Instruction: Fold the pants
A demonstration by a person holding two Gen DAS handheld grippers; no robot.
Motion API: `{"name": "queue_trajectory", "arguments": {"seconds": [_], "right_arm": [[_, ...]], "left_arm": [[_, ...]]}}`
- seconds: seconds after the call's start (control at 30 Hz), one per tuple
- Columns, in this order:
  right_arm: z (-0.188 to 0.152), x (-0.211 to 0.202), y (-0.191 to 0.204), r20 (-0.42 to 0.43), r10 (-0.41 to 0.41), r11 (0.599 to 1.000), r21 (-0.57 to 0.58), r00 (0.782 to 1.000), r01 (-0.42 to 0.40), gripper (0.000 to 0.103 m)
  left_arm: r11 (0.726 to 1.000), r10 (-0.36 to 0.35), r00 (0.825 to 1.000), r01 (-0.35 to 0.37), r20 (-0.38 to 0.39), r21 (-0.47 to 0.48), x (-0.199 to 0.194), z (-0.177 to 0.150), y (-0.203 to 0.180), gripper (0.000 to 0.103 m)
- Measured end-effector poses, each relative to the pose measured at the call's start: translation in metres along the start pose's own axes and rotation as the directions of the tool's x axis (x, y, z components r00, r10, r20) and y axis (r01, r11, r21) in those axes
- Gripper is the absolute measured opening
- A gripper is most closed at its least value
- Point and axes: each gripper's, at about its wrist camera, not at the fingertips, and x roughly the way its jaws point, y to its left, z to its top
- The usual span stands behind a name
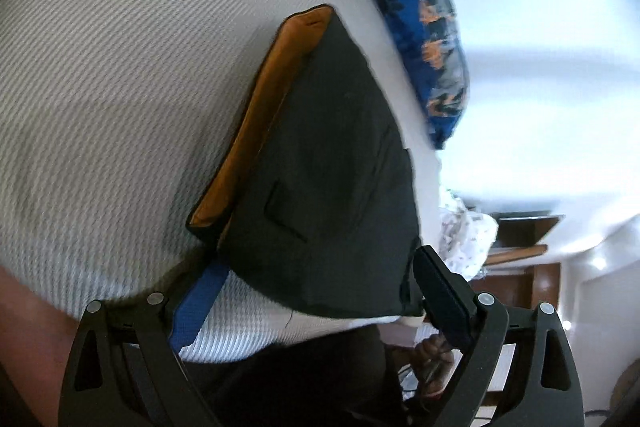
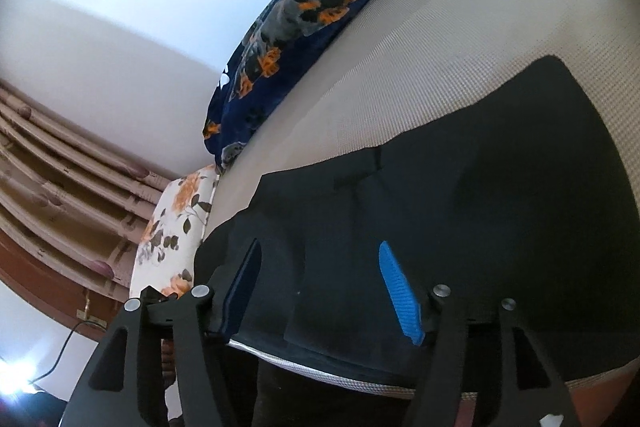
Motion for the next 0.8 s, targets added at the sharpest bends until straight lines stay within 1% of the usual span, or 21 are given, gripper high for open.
{"name": "queue_trajectory", "arguments": {"seconds": [0.07, 0.13, 0.2, 0.27, 0.33, 0.37, 0.4, 0.43, 0.47, 0.5, 0.57, 0.6, 0.63, 0.67, 0.7, 0.73, 0.8], "right_arm": [[-0.003, 0.004, 0.000, -0.011, 0.006, 1.000, 0.007, 1.000, -0.006, 0.063], [-0.004, 0.007, 0.001, -0.020, 0.007, 1.000, 0.006, 1.000, -0.007, 0.064], [-0.007, 0.011, 0.003, -0.032, 0.004, 1.000, 0.001, 0.999, -0.004, 0.065], [-0.009, 0.013, 0.003, -0.037, 0.002, 1.000, -0.002, 0.999, -0.002, 0.067], [-0.010, 0.014, 0.003, -0.041, -0.001, 1.000, -0.003, 0.999, 0.001, 0.067], [-0.011, 0.014, 0.003, -0.040, 0.000, 1.000, -0.001, 0.999, 0.000, 0.068], [-0.010, 0.013, 0.003, -0.039, 0.002, 1.000, 0.000, 0.999, -0.002, 0.068], [-0.010, 0.014, 0.003, -0.038, 0.005, 1.000, 0.004, 0.999, -0.005, 0.068], [-0.010, 0.014, 0.002, -0.036, 0.007, 1.000, 0.009, 0.999, -0.007, 0.069], [-0.011, 0.015, 0.002, -0.034, 0.008, 1.000, 0.013, 0.999, -0.008, 0.069], [-0.012, 0.016, 0.002, -0.033, 0.006, 1.000, 0.012, 0.999, -0.005, 0.070], [-0.013, 0.016, 0.003, -0.035, 0.004, 1.000, 0.008, 0.999, -0.003, 0.071], [-0.013, 0.016, 0.003, -0.034, 0.006, 1.000, 0.009, 0.999, -0.006, 0.072], [-0.013, 0.016, 0.003, -0.033, 0.009, 1.000, 0.008, 0.999, -0.008, 0.073], [-0.013, 0.016, 0.002, -0.031, 0.013, 1.000, 0.010, 0.999, -0.013, 0.074], [-0.013, 0.017, 0.002, -0.029, 0.015, 1.000, 0.013, 0.999, -0.015, 0.075], [-0.013, 0.017, 0.001, -0.028, 0.020, 1.000, 0.019, 0.999, -0.020, 0.075]], "left_arm": [[0.997, -0.072, 0.997, 0.073, 0.042, -0.024, -0.004, -0.001, 0.010, 0.092], [0.993, -0.118, 0.991, 0.119, 0.058, -0.019, -0.006, -0.002, 0.015, 0.092], [0.990, -0.142, 0.989, 0.141, 0.049, 0.013, -0.007, -0.003, 0.014, 0.092], [0.987, -0.161, 0.986, 0.160, 0.051, 0.014, -0.010, -0.005, 0.016, 0.092], [0.986, -0.165, 0.985, 0.165, 0.046, -0.018, -0.011, -0.004, 0.018, 0.092], [0.987, -0.159, 0.987, 0.160, 0.021, -0.033, -0.007, -0.003, 0.016, 0.092], [0.988, -0.148, 0.989, 0.148, -0.017, -0.041, -0.002, -0.004, 0.013, 0.092], [0.995, -0.102, 0.993, 0.100, -0.052, -0.025, 0.003, -0.006, 0.006, 0.092], [0.997, -0.074, 0.996, 0.074, -0.043, -0.010, 0.003, -0.009, 0.003, 0.092], [0.998, -0.062, 0.998, 0.062, -0.030, -0.017, 0.003, -0.010, 0.002, 0.092], [0.992, -0.075, 0.997, 0.076, 0.012, -0.098, 0.001, -0.007, 0.008, 0.092], [0.984, -0.086, 0.996, 0.091, 0.038, -0.155, -0.001, -0.006, 0.012, 0.092], [0.977, -0.090, 0.994, 0.100, 0.059, -0.187, -0.002, -0.006, 0.016, 0.092], [0.966, -0.095, 0.990, 0.116, 0.100, -0.231, -0.004, -0.007, 0.019, 0.092], [0.960, -0.100, 0.986, 0.130, 0.132, -0.247, -0.004, -0.009, 0.020, 0.092], [0.958, -0.108, 0.981, 0.147, 0.163, -0.247, -0.005, -0.011, 0.020, 0.092], [0.968, -0.127, 0.975, 0.161, 0.184, -0.190, -0.004, -0.014, 0.018, 0.092]]}}
